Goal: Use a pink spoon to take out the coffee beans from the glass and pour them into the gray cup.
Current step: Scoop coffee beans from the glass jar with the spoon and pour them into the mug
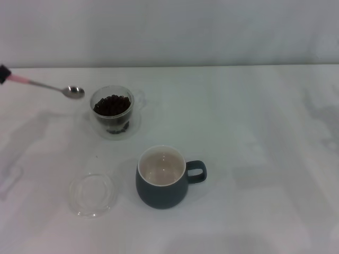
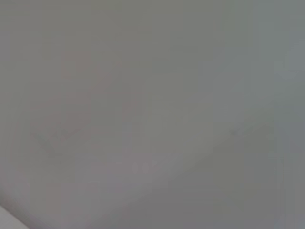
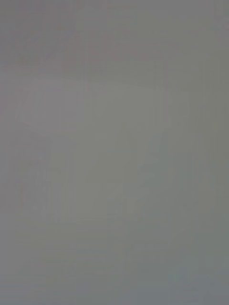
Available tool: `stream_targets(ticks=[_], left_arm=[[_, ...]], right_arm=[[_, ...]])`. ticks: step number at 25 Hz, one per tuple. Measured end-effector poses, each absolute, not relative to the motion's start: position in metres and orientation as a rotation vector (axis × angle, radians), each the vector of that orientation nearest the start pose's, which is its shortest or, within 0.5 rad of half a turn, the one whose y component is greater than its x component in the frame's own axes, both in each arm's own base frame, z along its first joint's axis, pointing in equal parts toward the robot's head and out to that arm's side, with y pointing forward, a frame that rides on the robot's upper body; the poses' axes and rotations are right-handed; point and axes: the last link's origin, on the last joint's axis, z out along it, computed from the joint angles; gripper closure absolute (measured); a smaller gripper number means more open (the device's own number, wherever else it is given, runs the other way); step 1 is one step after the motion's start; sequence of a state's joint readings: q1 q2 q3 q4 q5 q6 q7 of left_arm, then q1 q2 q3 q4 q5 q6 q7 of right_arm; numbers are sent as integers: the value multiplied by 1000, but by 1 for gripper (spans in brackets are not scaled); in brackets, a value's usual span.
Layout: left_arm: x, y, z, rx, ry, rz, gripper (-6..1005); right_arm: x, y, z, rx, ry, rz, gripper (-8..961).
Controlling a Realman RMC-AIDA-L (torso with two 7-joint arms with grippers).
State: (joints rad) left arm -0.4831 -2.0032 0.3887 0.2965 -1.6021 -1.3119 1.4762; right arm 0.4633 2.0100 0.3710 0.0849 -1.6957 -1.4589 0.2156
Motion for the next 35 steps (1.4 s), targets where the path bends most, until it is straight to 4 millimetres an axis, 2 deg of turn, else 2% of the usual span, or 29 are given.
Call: stream_targets(ticks=[6, 14, 21, 26, 28, 35], left_arm=[[-320, 382, 64, -1698, -1375, -1268, 872], [-309, 398, 68, -1772, -1449, -1212, 872], [-304, 411, 59, -1808, -1454, -1090, 872], [-290, 422, 52, -1830, -1441, -1083, 872], [-275, 430, 41, -1891, -1424, -1051, 872], [-263, 434, 26, -1967, -1394, -979, 872]], right_arm=[[334, 330, 64, -1317, 386, 872, 125], [328, 339, 71, -1246, 394, 909, 125], [332, 341, 79, -1226, 387, 891, 125], [336, 341, 84, -1219, 378, 870, 125], [336, 341, 85, -1213, 378, 869, 125], [340, 341, 89, -1211, 376, 849, 125]])
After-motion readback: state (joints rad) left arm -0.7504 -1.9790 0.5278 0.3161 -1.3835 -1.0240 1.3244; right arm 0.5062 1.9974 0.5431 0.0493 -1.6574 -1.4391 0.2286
